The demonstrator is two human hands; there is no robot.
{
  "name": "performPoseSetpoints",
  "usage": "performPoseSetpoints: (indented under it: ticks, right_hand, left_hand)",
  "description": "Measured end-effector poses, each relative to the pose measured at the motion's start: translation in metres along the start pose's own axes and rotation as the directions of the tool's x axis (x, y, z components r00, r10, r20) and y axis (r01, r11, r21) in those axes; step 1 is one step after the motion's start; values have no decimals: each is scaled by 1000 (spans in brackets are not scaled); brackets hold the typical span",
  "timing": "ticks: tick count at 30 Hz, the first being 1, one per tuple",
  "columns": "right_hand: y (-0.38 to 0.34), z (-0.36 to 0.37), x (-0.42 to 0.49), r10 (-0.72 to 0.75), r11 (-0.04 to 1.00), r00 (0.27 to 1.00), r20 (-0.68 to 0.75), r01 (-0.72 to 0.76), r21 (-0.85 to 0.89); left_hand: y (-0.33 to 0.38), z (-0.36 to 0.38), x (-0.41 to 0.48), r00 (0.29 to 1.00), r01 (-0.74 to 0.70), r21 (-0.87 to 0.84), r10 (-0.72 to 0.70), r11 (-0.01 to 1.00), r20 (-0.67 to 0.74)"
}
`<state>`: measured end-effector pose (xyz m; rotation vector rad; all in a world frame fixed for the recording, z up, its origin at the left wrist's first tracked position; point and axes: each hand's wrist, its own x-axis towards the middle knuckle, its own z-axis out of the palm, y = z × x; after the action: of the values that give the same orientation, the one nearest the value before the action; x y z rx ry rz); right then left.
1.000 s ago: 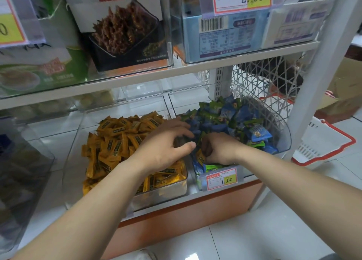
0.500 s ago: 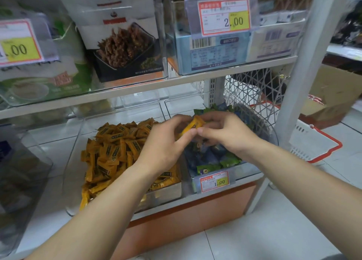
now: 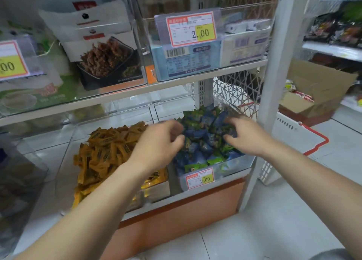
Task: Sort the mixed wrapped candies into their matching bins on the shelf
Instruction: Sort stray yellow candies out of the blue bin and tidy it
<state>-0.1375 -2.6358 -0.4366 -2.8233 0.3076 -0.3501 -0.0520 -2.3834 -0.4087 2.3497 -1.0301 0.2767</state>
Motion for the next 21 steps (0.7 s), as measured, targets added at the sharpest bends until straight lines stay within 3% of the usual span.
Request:
performPoseSetpoints:
  ticks: [2, 4, 7, 9, 12, 14, 18, 21]
  right_hand:
    - [-3, 1, 0, 2, 1000, 1000, -5, -2, 23]
    - [-5, 2, -2, 9, 994, 997, 77, -17, 104]
    - [-3, 10, -6, -27, 995, 966, 257, 2, 98]
    - [1, 15, -7, -20, 996, 956, 294, -7, 91]
    - [8, 19, -5, -1, 996, 958, 287, -23, 82]
    - [10, 22, -3, 15, 1000, 947, 320, -22, 17]
    - [10, 25, 5, 56, 998, 892, 448, -34, -58]
    - [11, 24, 11, 82, 996, 842, 534, -79, -29]
  left_hand:
    - [19, 22, 13, 979, -17, 15, 14, 1000, 205]
    - [30, 49, 26, 906, -21, 165, -50, 986, 420]
    - [28, 83, 38, 790, -18, 370, -213, 929, 575]
    - [24, 96, 41, 756, 37, 431, -307, 901, 578]
    - [20, 110, 37, 813, 172, 429, -374, 887, 446]
    - [18, 116, 37, 828, 250, 371, -396, 894, 397]
    - [11, 125, 45, 779, 409, 189, -449, 893, 438]
    - [6, 131, 44, 737, 554, 19, -501, 832, 454]
